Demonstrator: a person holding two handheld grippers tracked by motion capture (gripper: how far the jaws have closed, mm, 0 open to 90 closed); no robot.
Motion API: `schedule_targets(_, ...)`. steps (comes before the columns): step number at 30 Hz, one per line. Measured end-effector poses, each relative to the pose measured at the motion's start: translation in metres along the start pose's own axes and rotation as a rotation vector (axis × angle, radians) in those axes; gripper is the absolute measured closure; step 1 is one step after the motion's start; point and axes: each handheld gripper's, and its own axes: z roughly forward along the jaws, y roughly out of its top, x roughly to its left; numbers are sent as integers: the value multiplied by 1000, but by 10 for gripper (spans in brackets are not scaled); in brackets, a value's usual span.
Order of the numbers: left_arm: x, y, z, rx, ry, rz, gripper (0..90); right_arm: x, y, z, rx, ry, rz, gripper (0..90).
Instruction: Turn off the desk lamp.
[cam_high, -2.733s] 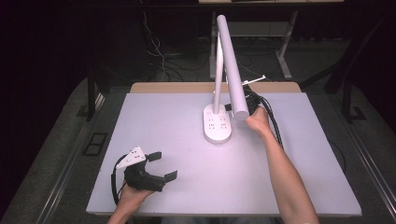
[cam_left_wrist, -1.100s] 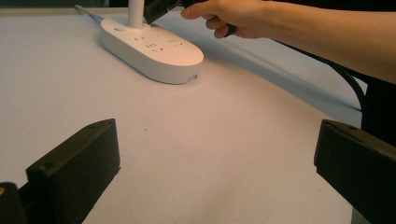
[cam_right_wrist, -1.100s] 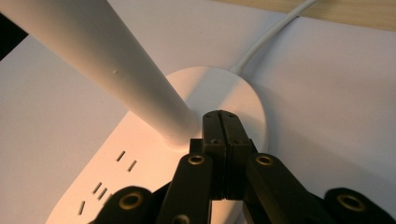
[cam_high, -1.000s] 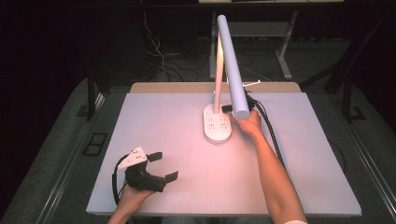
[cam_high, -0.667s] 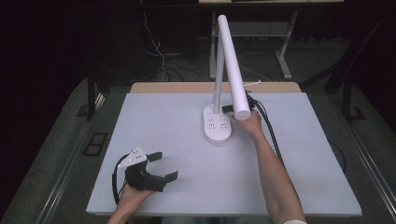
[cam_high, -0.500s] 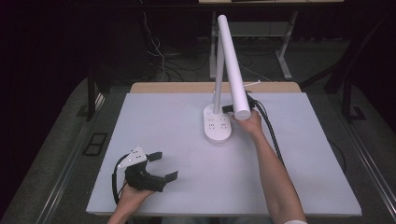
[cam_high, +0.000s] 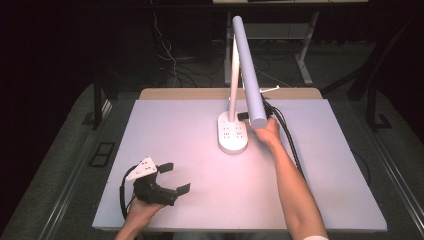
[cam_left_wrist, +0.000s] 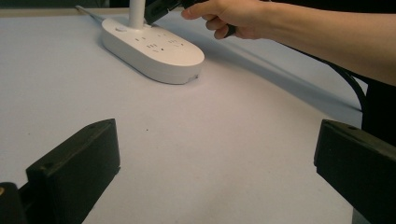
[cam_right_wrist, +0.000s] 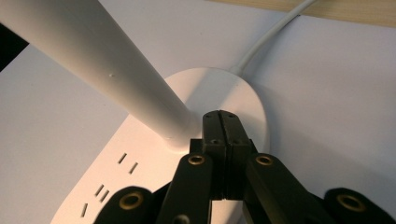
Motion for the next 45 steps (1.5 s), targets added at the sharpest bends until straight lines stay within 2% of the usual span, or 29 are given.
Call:
schedule_targets(9, 0, 0, 0, -4, -1, 3, 0, 0, -1, 0, -3, -10, 5, 900)
schedule_targets(16, -1, 1, -1, -6, 0, 9, 0, -3, -4, -1, -6, 14, 25, 900)
schedule_targets(21, -1, 1, -1, -7, 0, 8, 0, -2, -3, 0, -12, 1, 8, 900)
schedule_targets(23, 0, 0, -1, -9, 2, 4, 0, -2, -2, -2, -19, 18, 8, 900)
schedule_targets(25, 1, 0, -1, -7, 3, 4, 0, -2, -2, -4, -16, 9, -8, 900)
schedule_targets(31, 0, 0, -1, -7, 4, 2, 0, -3, -3, -14, -40, 42, -6, 900)
schedule_targets(45, 0, 0, -1, -9, 2, 2, 0, 2, -8, -44, -73, 60, -46, 900)
